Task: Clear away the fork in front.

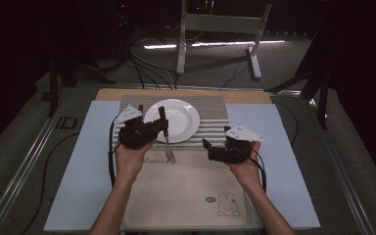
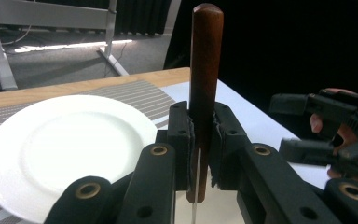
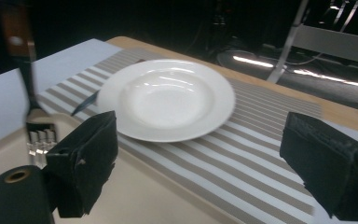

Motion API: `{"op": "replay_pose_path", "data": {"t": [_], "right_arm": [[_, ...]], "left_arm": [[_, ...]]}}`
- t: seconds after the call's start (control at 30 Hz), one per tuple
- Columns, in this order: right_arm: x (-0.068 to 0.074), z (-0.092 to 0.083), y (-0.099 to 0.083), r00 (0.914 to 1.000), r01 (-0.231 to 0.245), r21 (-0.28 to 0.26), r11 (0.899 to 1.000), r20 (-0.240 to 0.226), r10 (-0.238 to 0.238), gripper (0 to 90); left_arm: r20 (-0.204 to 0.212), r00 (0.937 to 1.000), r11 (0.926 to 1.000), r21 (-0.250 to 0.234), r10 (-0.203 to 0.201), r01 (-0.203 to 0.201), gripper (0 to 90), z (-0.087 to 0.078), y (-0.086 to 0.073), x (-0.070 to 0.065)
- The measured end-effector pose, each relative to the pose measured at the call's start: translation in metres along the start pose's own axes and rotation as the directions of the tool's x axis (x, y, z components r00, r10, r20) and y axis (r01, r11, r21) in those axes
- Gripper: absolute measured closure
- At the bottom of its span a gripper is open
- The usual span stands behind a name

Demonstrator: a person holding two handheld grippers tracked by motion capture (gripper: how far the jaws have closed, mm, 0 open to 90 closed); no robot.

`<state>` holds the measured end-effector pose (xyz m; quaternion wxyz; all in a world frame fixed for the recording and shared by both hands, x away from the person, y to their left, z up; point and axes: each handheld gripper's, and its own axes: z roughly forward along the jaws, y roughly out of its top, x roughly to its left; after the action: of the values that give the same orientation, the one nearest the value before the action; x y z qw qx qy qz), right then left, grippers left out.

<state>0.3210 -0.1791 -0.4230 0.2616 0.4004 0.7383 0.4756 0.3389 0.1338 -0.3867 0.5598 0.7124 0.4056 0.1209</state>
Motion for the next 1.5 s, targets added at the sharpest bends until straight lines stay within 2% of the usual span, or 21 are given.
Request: {"op": "replay_pose_path", "data": {"t": [0.23,0.4,0.67,0.87,1.0,1.1,1.33,1.5], "right_arm": [[-0.021,-0.016,-0.01,0.9979,-0.031,-0.017,0.999,0.057,0.032,11.3],[-0.032,-0.028,-0.017,0.9954,-0.055,-0.025,0.998,0.077,0.057,11.3],[-0.051,-0.047,-0.033,0.986,-0.084,-0.051,0.995,0.14,0.091,11.3],[-0.062,-0.057,-0.045,0.9807,-0.113,-0.052,0.992,0.155,0.12,11.2],[-0.066,-0.06,-0.051,0.9784,-0.117,-0.05,0.992,0.166,0.123,11.3],[-0.069,-0.064,-0.057,0.9761,-0.118,-0.042,0.992,0.179,0.124,11.3],[-0.07,-0.067,-0.061,0.976,-0.115,-0.038,0.993,0.181,0.12,11.3],[-0.069,-0.066,-0.062,0.9762,-0.117,-0.035,0.993,0.18,0.122,11.3]], "left_arm": [[0.009,0.9999,0.999,0.042,0.015,-0.015,80.7,-0.007,0.001,0.003],[0.02,0.9995,0.9971,0.071,0.024,-0.026,80.7,-0.011,0.001,0.005],[0.044,0.9983,0.9933,0.107,0.038,-0.043,80.6,-0.022,0.001,0.01],[0.06,0.9973,0.9882,0.145,0.042,-0.05,80.6,-0.03,-0.003,0.012],[0.064,0.9969,0.9852,0.162,0.046,-0.056,80.6,-0.034,-0.007,0.013],[0.082,0.9957,0.9834,0.173,0.042,-0.056,80.5,-0.039,-0.011,0.014],[0.103,0.9929,0.974,0.212,0.06,-0.08,80.6,-0.047,-0.017,0.013],[0.105,0.9933,0.9709,0.228,0.049,-0.072,80.5,-0.053,-0.025,0.015]]}}
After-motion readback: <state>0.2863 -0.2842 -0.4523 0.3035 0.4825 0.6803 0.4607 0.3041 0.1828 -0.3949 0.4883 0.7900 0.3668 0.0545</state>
